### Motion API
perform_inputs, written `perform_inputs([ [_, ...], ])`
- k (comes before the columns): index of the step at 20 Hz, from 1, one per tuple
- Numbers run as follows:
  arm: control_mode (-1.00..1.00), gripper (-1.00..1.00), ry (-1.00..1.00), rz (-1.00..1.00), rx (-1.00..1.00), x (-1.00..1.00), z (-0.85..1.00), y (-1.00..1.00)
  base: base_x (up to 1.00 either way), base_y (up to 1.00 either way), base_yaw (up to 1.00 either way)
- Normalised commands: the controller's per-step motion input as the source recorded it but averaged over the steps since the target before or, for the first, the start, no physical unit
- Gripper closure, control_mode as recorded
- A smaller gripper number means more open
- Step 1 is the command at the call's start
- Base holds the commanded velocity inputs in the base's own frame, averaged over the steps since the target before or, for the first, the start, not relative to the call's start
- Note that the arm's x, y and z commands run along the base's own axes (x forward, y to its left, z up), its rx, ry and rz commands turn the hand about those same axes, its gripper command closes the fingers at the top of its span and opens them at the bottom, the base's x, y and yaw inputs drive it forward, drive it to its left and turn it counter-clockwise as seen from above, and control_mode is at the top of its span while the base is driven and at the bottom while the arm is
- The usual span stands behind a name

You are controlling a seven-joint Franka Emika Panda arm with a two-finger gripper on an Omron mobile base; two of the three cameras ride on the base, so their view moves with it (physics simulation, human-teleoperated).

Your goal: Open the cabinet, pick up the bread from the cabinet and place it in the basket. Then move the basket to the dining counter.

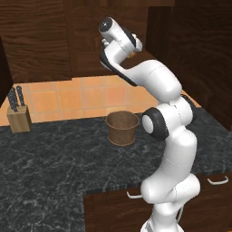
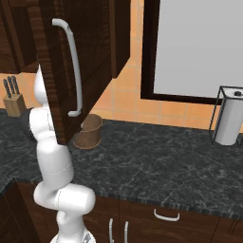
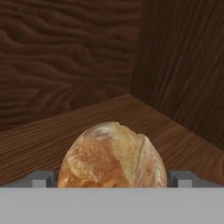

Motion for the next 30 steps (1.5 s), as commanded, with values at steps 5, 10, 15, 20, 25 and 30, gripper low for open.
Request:
perform_inputs([
  [5, -1.0, -1.0, 0.0, -0.06, 0.07, 0.0, -0.7, -0.26, 0.0, 0.0, 0.0],
  [10, -1.0, 1.0, 0.0, -0.01, 0.09, 0.25, -0.48, -0.33, 0.0, 0.0, 0.0],
  [15, -1.0, 1.0, -0.12, 0.0, 0.05, -0.38, -0.39, -0.26, 0.0, 0.0, 0.0],
  [20, -1.0, 1.0, -0.26, 0.0, 0.02, -0.82, -0.13, 0.08, 0.0, 0.0, 0.0],
  [25, -1.0, 1.0, -0.31, 0.0, 0.03, -0.9, 0.18, 0.08, 0.0, 0.0, 0.0],
  [30, -1.0, 1.0, -0.07, 0.0, 0.02, -1.0, 0.59, 0.3, 0.0, 0.0, 0.0],
])
